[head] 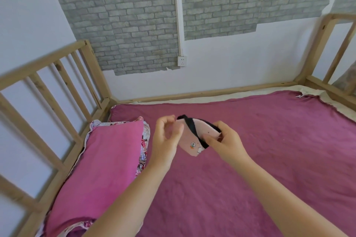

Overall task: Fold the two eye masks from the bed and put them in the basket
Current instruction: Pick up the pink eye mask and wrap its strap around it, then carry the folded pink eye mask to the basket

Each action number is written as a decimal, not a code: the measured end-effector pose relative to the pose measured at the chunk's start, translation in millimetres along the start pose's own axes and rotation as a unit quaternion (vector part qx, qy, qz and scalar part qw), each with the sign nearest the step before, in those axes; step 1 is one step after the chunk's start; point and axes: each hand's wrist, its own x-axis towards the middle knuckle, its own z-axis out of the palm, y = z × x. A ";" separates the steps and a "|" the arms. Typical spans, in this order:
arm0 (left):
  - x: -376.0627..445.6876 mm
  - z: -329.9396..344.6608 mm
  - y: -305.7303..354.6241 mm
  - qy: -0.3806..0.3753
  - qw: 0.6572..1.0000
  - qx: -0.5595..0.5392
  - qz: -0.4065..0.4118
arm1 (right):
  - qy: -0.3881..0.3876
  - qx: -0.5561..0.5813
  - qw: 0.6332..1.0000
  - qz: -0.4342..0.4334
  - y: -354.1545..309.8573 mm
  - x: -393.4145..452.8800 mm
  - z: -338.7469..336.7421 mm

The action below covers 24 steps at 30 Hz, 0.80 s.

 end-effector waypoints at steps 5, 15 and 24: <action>-0.2 -5.1 11.3 -0.061 0.952 0.278 0.113 | -0.044 -0.054 0.997 -0.042 -6.4 -11.1 3.2; -17.9 -35.5 -4.5 -0.029 0.997 0.043 -0.054 | -0.016 0.138 0.989 0.052 -2.5 -11.3 18.2; -74.7 -95.7 2.8 0.023 0.974 0.219 -0.062 | -0.194 -0.032 0.978 -0.073 -28.1 -12.1 61.7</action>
